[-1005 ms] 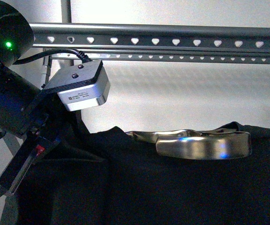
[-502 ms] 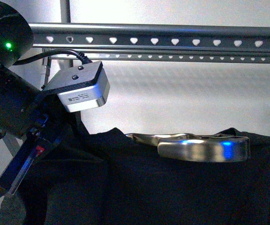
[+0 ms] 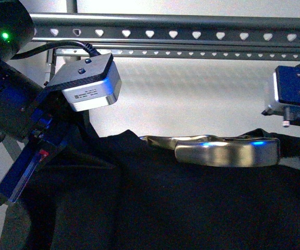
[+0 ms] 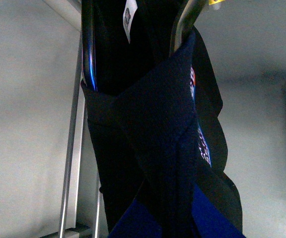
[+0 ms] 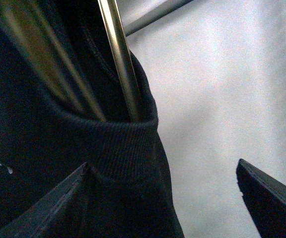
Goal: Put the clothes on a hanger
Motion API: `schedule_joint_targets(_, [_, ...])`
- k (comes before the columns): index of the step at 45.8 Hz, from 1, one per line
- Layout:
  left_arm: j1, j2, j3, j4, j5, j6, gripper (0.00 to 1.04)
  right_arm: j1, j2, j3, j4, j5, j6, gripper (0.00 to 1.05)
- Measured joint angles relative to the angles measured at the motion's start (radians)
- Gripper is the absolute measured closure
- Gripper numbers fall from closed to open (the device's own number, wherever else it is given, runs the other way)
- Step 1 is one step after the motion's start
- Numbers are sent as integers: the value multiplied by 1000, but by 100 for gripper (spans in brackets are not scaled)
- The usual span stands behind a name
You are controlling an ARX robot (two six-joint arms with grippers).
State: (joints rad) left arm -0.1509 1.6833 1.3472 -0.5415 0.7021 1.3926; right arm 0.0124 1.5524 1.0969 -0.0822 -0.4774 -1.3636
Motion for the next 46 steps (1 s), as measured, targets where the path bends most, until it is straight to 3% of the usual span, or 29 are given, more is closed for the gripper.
schedule_joint_targets(4, [0,0,0,0,0,0,101,20,51,26,34,17,38,36])
schedule_joint_targets(10, [0,0,0,0,-1,0,101,26,68,29,49,18,78,52])
schedule_joint_targets(18, [0,0,0,1,0,-2,101,3,66,8,66,-20,108,85])
schedule_joint_targets(25, [0,0,2,4,3,-3,99,-20,52,-45,71,-55,86,98])
schedule_joint_targets(30, [0,0,8,6,15,-3,79,-47,36,-111,52,-89,75,101])
schedule_joint_targets(39, [0,0,13,6,16,-3,58,-85,28,-168,34,-109,78,101])
schedule_joint_targets(46, [0,0,13,6,16,-3,29,-143,27,-197,16,-116,86,101])
